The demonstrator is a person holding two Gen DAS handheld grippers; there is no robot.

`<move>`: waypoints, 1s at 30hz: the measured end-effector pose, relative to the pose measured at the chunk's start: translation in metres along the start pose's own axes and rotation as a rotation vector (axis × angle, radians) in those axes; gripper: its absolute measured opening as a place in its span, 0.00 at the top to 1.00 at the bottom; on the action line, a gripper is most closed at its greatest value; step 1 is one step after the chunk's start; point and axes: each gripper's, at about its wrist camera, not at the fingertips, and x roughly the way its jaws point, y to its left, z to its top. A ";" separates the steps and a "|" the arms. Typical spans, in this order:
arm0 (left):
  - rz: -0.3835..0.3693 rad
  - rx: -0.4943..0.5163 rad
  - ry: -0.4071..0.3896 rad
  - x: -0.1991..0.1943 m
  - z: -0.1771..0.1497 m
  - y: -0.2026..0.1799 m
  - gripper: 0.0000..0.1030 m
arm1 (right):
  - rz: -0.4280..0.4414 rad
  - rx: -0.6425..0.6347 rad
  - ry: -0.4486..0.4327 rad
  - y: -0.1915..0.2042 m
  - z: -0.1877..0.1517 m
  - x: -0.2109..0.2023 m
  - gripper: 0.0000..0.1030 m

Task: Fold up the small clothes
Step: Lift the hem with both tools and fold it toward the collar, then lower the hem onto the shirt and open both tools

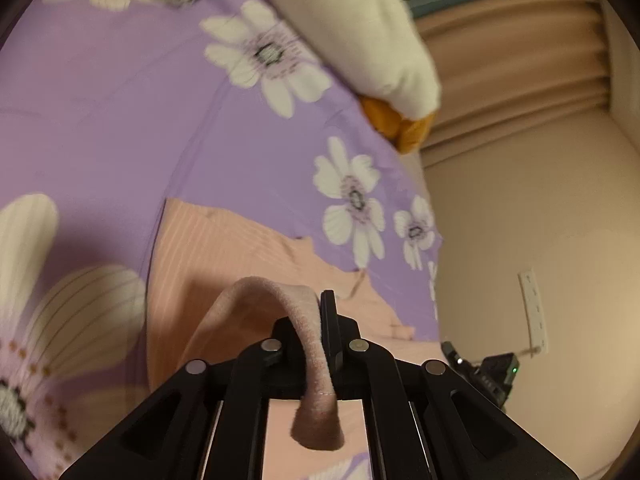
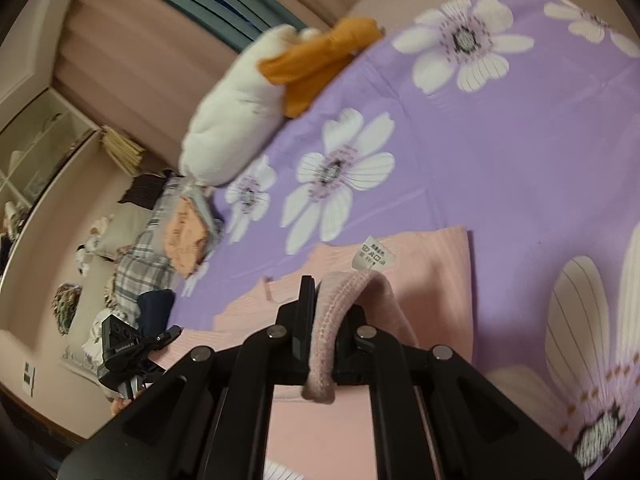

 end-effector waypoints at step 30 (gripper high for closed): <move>0.118 -0.165 -0.017 0.009 0.043 0.041 0.40 | -0.116 -0.007 -0.005 -0.015 0.027 0.012 0.60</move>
